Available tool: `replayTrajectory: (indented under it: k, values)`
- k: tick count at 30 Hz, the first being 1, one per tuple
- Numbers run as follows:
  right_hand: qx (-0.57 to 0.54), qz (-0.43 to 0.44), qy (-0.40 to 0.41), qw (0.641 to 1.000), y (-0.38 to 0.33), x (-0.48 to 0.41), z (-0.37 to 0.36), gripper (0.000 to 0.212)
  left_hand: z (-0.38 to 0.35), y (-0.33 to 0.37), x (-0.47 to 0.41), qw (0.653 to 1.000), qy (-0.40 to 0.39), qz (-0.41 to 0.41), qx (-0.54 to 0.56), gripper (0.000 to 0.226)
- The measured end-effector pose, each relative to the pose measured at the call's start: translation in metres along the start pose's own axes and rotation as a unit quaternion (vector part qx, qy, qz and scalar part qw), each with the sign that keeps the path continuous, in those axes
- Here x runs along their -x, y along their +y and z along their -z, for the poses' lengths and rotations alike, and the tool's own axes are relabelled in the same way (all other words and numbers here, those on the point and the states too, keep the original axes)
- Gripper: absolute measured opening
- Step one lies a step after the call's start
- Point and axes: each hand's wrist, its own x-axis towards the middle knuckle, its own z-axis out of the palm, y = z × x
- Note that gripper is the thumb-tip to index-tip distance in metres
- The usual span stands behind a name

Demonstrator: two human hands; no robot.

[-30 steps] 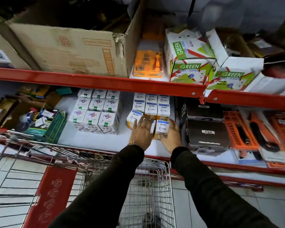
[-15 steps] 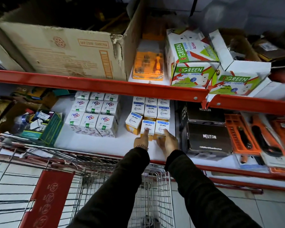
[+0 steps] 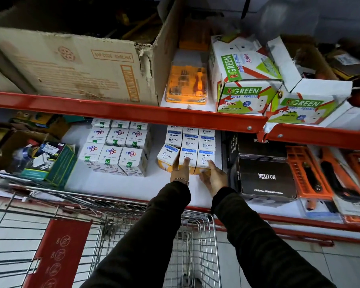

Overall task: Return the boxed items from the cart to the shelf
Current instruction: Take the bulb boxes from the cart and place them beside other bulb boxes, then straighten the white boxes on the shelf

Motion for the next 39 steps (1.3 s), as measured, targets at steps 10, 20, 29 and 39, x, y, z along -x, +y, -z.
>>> replayTrajectory:
  k: [10,20,29,39]
  values:
    - [0.028,0.024,0.009,0.999,0.002,0.002,-0.001,0.021,0.024,-0.004,0.011,0.959,0.244,-0.071,0.124,0.072]
    - [0.01,0.021,0.013,1.0,0.004,0.003,-0.001,0.011,0.04,0.0,-0.01,0.981,0.168,-0.095,0.023,0.042]
    - [0.026,0.017,0.012,0.999,0.002,0.003,-0.001,0.011,0.041,0.004,-0.01,0.985,0.142,-0.095,-0.006,0.049]
    - [0.066,-0.024,0.008,0.997,0.021,0.043,-0.004,0.039,0.075,-0.014,0.016,0.984,0.147,-0.064,0.073,0.048]
